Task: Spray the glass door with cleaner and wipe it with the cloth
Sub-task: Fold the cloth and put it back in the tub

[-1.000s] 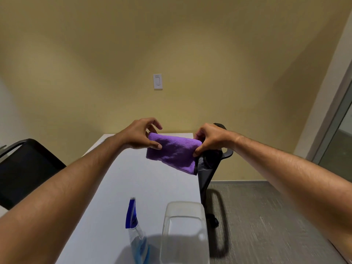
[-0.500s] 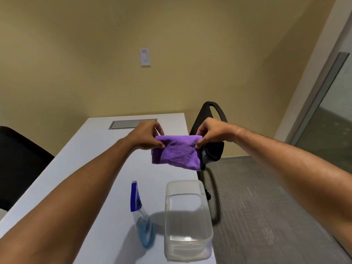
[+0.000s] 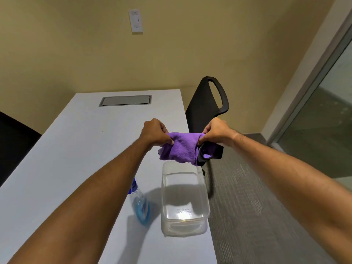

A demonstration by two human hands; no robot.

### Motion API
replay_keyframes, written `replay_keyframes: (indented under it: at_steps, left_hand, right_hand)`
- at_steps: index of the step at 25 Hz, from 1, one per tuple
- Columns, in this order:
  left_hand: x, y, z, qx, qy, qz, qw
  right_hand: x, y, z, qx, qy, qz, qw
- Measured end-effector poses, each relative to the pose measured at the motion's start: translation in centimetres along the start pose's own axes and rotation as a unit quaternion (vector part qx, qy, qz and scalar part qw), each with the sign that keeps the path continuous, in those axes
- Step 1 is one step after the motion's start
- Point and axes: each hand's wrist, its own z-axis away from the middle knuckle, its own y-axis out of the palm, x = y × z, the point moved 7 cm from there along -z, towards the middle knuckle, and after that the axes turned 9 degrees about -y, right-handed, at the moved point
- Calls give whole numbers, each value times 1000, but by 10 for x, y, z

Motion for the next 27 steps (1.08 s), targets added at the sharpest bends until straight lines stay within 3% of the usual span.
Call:
replay_keyframes:
  at_steps: [4,10,16,22,27]
  left_hand:
    - [16,23,-2,-15,-66,48,997]
    - [56,54,-14,-32,-171,97,980]
    - [91,93,-23,1,-234,134,963]
    - [101,109,-37,-13,-173,-25,984]
    - [96,127,-43,2,-71,-220,973]
  right_hand:
    - [-29,27,-3,-34,75,-62,995]
    - [-62,92,-2,-64,191,-202,958]
    - [-81,122,-6,-68,211,-192,956]
    - [-76,135,-13,-28,128,10,991]
    - [-68,143,-13,-18,40,168,985]
